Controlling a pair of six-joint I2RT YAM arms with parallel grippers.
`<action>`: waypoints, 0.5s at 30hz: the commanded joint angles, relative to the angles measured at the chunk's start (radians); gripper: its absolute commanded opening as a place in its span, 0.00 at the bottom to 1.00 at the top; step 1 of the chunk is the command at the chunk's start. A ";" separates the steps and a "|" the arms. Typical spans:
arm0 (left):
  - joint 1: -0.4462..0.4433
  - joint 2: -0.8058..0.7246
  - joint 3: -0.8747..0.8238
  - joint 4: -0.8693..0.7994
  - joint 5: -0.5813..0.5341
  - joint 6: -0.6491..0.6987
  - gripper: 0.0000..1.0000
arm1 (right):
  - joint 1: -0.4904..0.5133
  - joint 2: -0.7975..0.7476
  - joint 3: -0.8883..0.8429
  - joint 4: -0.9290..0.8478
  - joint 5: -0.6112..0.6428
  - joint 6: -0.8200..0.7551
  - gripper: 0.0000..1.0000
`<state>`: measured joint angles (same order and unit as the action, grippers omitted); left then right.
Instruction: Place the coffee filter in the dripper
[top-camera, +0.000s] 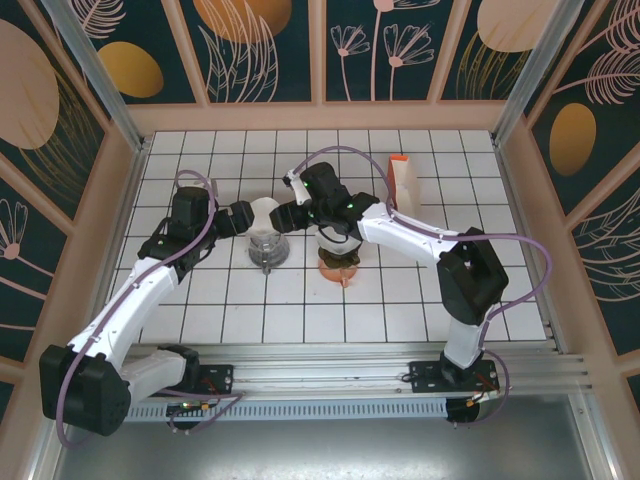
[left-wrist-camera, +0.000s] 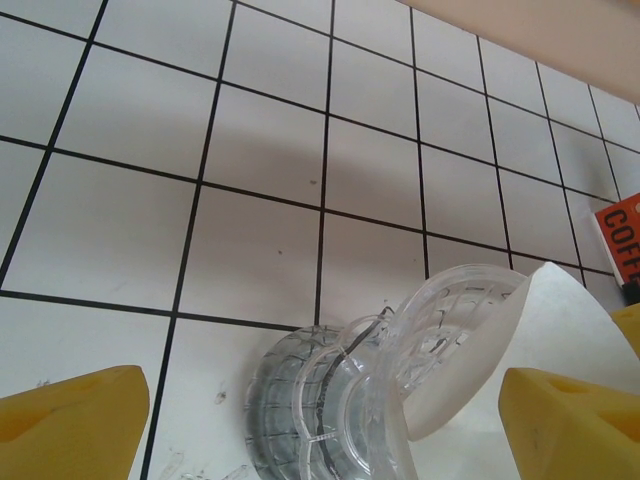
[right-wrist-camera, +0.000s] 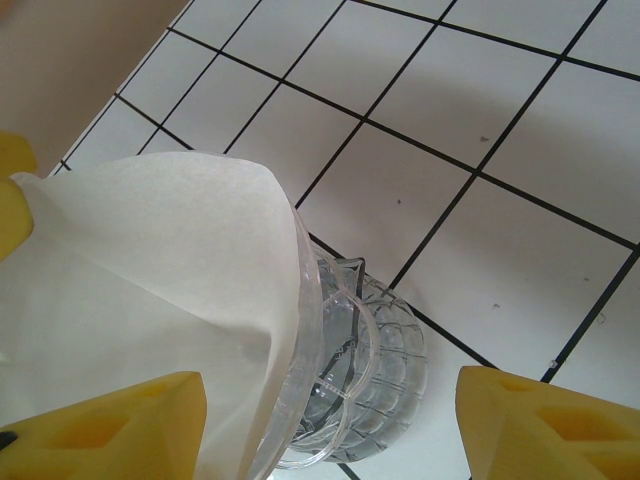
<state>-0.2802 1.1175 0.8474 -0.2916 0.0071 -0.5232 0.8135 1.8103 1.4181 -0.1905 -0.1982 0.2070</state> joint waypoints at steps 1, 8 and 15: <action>0.007 0.003 0.000 0.010 -0.045 -0.028 0.89 | 0.009 0.005 0.016 -0.014 0.025 -0.019 0.68; 0.006 -0.002 -0.014 0.000 -0.068 -0.039 0.88 | 0.008 0.004 0.011 -0.013 0.031 -0.015 0.68; 0.006 -0.019 -0.043 0.006 -0.060 -0.043 0.88 | 0.009 0.004 0.010 -0.013 0.039 -0.007 0.68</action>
<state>-0.2802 1.1172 0.8280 -0.2913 -0.0395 -0.5541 0.8139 1.8103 1.4181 -0.1905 -0.1799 0.2077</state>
